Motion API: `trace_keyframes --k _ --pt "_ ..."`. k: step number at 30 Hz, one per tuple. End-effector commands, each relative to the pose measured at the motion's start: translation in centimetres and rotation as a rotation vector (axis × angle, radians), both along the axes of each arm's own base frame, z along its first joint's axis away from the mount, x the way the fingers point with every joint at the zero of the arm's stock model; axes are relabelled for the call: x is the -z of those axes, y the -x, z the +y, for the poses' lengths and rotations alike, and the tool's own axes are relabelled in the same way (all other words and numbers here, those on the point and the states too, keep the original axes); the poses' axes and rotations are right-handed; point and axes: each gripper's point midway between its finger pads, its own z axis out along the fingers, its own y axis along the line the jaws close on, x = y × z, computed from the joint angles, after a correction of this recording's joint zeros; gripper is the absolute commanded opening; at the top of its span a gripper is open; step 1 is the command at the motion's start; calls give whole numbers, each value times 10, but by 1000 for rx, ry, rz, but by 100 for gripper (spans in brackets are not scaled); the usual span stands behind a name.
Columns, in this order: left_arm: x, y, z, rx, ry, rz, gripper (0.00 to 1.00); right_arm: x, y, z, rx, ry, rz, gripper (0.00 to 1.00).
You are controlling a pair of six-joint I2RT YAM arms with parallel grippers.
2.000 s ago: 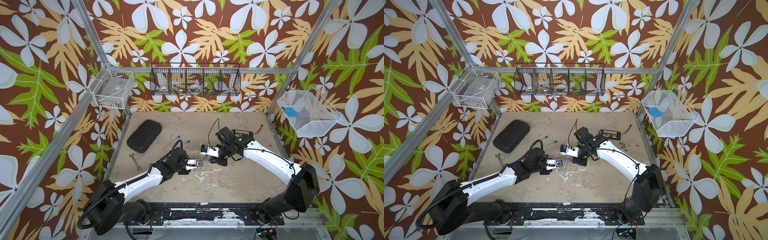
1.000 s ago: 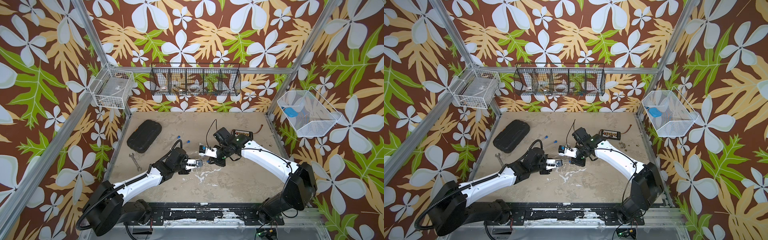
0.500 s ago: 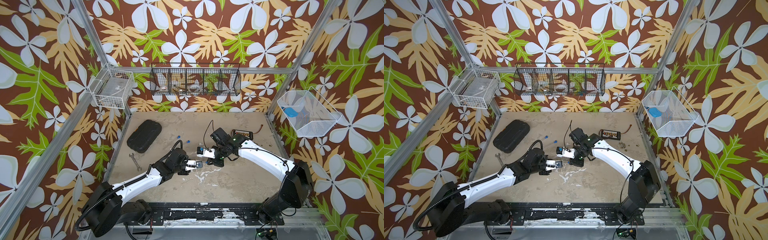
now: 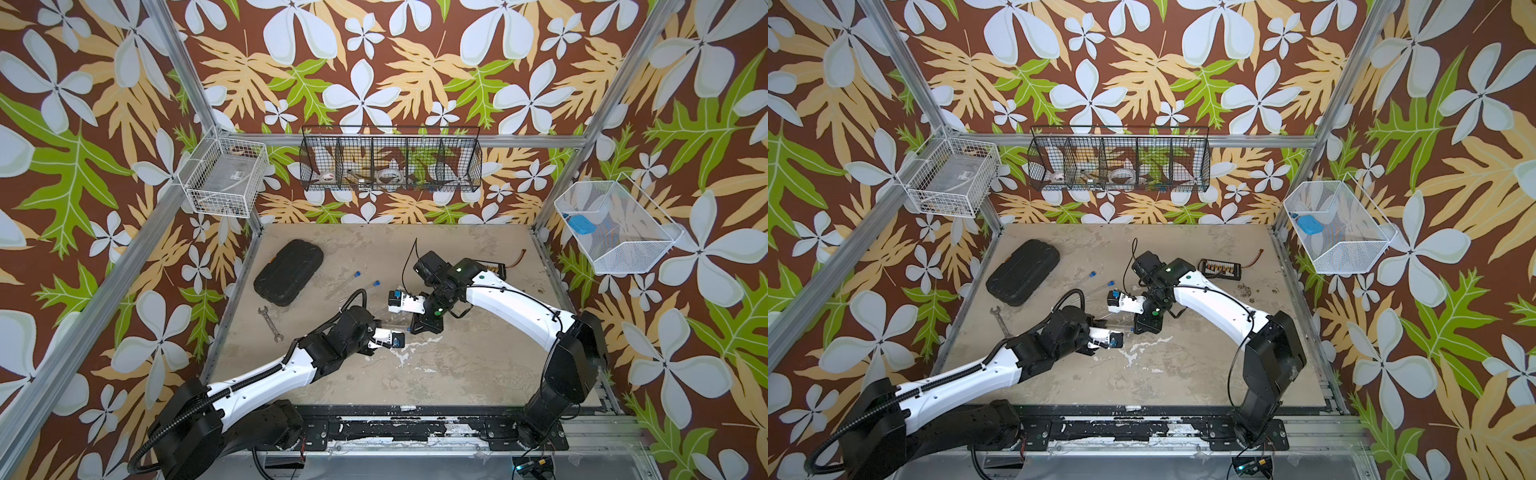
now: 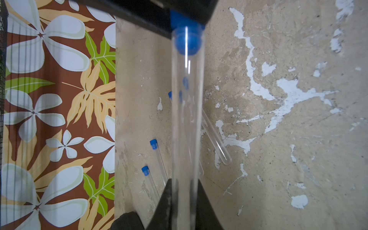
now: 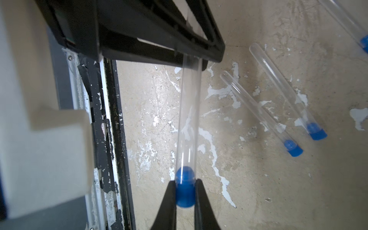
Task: Insert stoppers into test tubes
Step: Insert the stopper into the test tube.
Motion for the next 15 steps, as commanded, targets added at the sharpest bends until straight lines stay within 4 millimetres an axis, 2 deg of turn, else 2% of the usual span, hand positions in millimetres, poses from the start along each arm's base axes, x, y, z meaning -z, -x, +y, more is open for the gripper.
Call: trace_keyframes --k 1,6,11,15 --pt "-50 20 -53 252 230 -91 0 -52 -21 67 -71 -381 -89 0" --pt "-66 32 -62 322 288 -131 0 -56 -19 75 -80 -434 -58 0" --pt "-73 40 -66 375 296 -160 0 -56 -23 80 -63 -457 -40 0" --pt "-74 40 -64 373 291 -178 0 -53 -32 75 -7 -450 -35 0"
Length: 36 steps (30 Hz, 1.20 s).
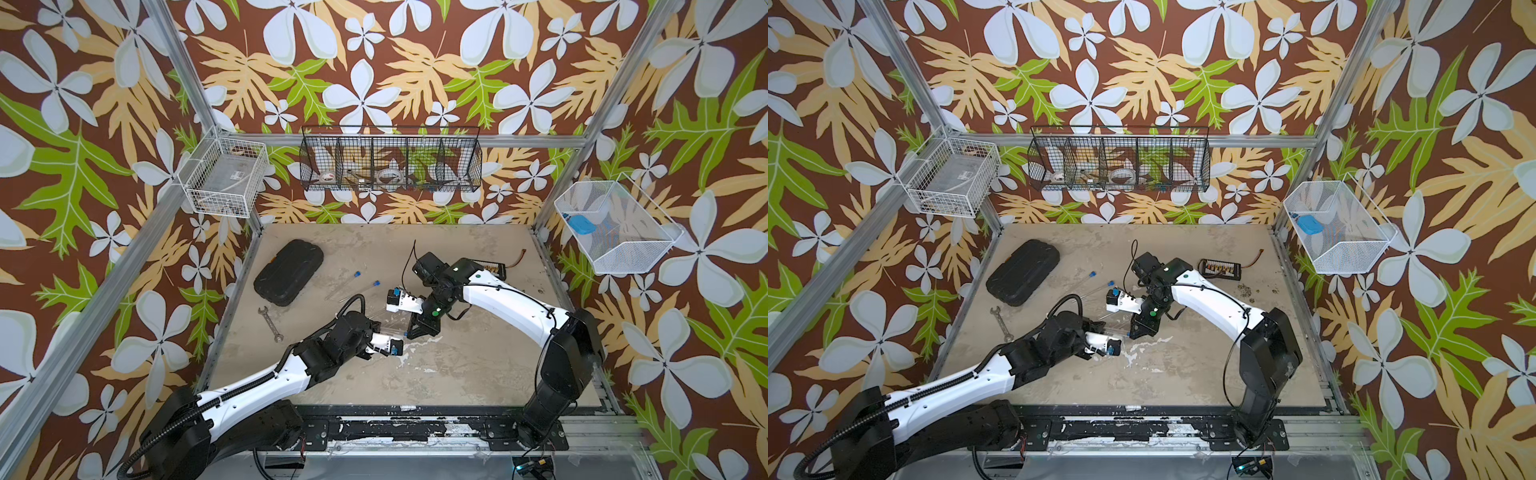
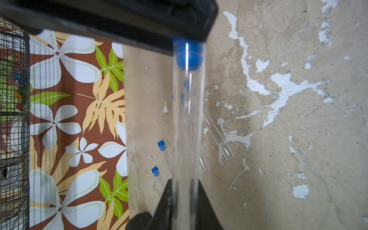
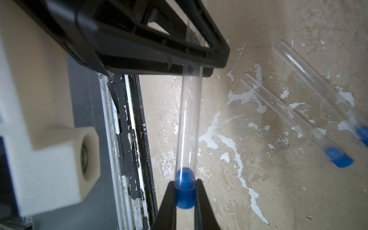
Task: Insert stoppers into test tubes
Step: Insert the stopper into the test tube, then place the test tube at the center of the board.
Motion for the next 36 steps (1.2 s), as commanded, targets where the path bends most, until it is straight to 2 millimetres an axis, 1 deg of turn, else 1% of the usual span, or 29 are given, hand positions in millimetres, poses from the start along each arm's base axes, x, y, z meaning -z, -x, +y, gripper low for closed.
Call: trace_keyframes --k 1,4,7,9,11,13,17,20,21,24,27,29,30,32,33,35,36 --pt "-67 30 -64 330 300 -102 0 -51 -46 63 -14 -383 -191 0" --pt "-67 32 -63 332 301 -108 0 -52 -52 59 23 -387 -184 1" --pt "-66 34 -62 341 301 -108 0 -57 -52 59 24 -409 -173 4" --pt "-65 35 -62 345 298 -109 0 -57 -53 58 32 -415 -162 7" --pt "-59 32 -59 333 265 -115 0 -57 -53 53 42 -409 -157 14" --pt "-52 26 -53 298 221 -132 0 -58 -54 45 55 -400 -151 22" --pt "-38 16 -41 230 166 -120 0 -65 -56 21 108 -394 -142 36" --pt "-32 16 -38 208 162 -92 0 -72 -56 4 161 -406 -139 42" --pt "-29 16 -37 201 160 -77 0 -73 -57 -1 179 -409 -141 43" --pt "-21 15 -36 170 160 -5 0 -79 -62 -21 255 -411 -199 42" --pt "-10 13 -35 117 168 117 0 -76 -66 -45 310 -359 -347 40" --pt "-2 13 -36 76 184 237 0 -75 -72 -63 365 -325 -444 40" --pt "4 14 -36 50 190 318 0 -73 -79 -73 419 -296 -481 40" --pt "21 19 -38 -13 169 511 0 -67 -95 -100 561 -237 -528 41" --pt "26 21 -39 -39 168 565 0 -63 -103 -112 633 -214 -530 41" --pt "30 24 -45 -74 200 680 0 -51 -116 -140 768 -172 -502 39" --pt "30 23 -47 -104 219 729 0 -46 -118 -149 811 -157 -489 39"
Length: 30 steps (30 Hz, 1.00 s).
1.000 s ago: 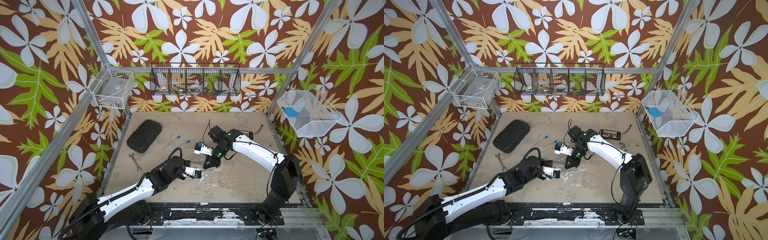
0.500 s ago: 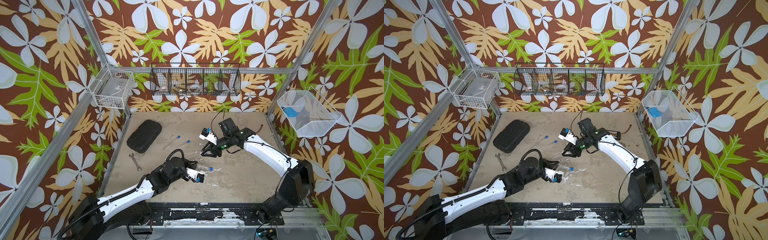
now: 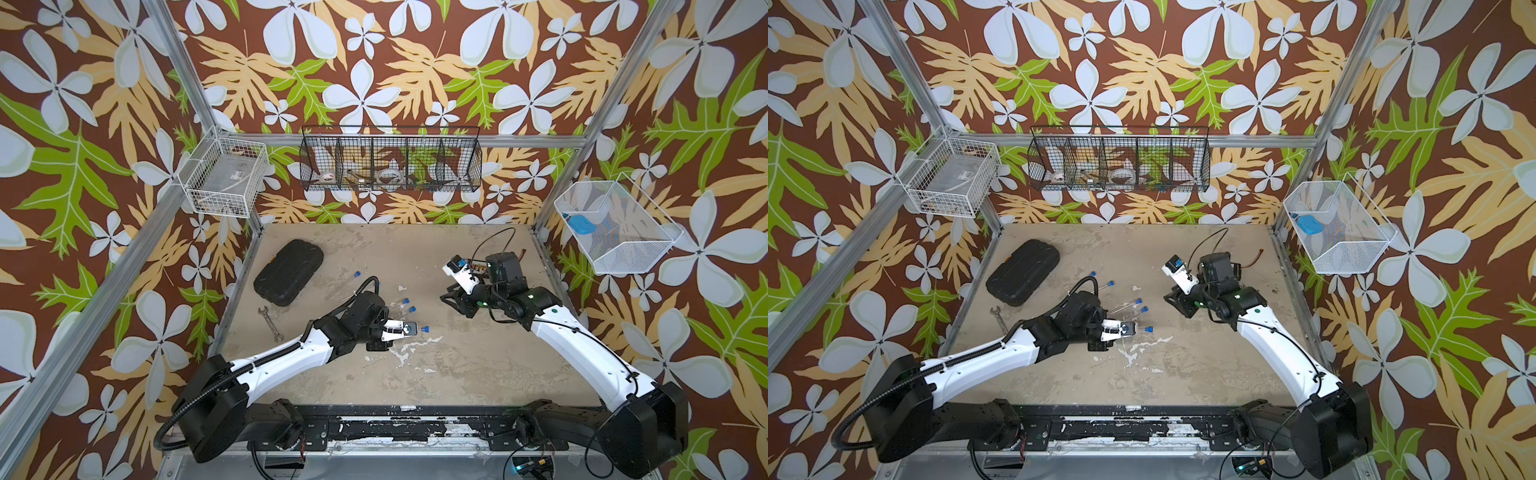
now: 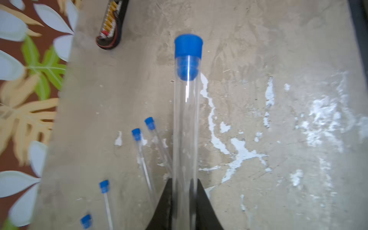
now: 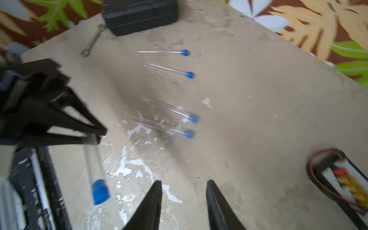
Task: Insert stoppers into test tubes
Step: Place the test tube at the center of the board.
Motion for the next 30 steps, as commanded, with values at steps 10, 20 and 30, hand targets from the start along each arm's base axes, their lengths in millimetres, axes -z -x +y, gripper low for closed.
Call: trace_keyframes --k 10,20,30 --pt "49 -2 -12 -350 5 526 0 17 -30 -49 307 28 -8 38" --pt "83 -35 -15 -502 -97 512 0 16 -32 -48 308 18 -23 37" --pt "104 -36 -15 -513 -154 503 5 19 -30 -49 305 22 -23 37"
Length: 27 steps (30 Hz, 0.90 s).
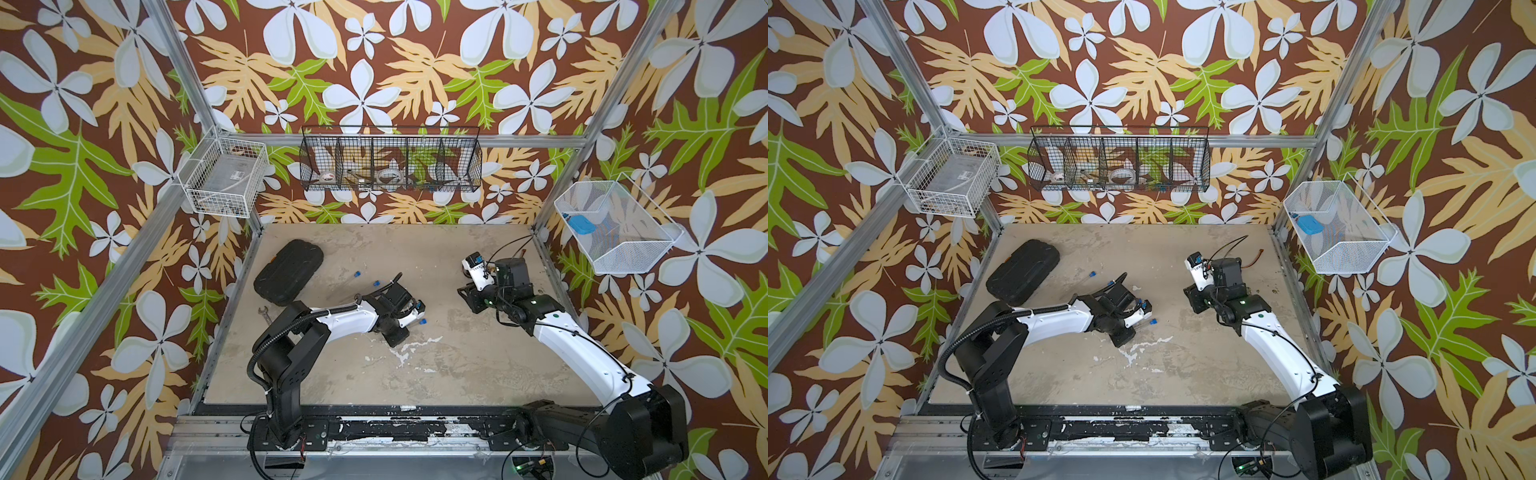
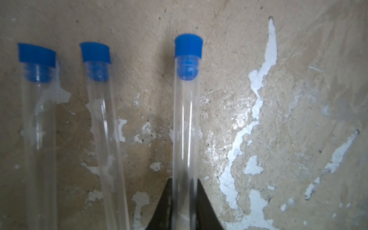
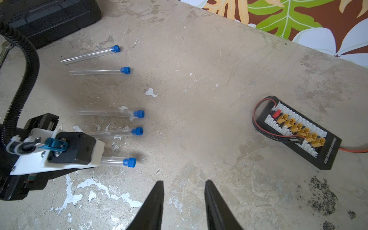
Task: Insert stoppers into test tubes
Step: Place the test tube at the center of the board.
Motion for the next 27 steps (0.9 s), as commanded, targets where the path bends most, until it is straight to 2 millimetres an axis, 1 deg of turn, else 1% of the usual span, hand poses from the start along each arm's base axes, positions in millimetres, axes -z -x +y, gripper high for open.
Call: trace_keyframes --k 1,6,9,14,17,20,21,23,25,26,27 --pt "6 0 3 -13 -24 -1 8 -4 -3 0 6 -5 -19 37" --pt "11 1 6 -11 -42 -10 23 -4 -4 -1 7 4 -25 37" --pt "12 1 7 -11 -47 -13 28 -4 -3 -2 8 8 -26 37" --pt "5 -4 7 -20 -36 -46 33 -5 -2 -4 14 14 -33 37" --pt "-10 -7 3 -26 4 -77 37 -7 -3 -6 25 3 -40 38" --pt "-43 -13 -5 -54 124 -159 43 -14 -5 -12 53 -40 -71 38" --pt "-58 -15 -8 -67 180 -199 45 -19 -6 -15 67 -66 -96 38" --pt "-91 -20 -8 -111 287 -291 46 -26 -8 -30 129 -111 -153 39" --pt "-128 -28 1 -194 396 -419 46 -23 -10 -55 228 -146 -192 39" --pt "-141 -32 11 -250 428 -478 46 -23 -10 -66 269 -148 -212 39" --pt "-156 -38 26 -324 454 -557 46 -20 -10 -79 312 -136 -236 39"
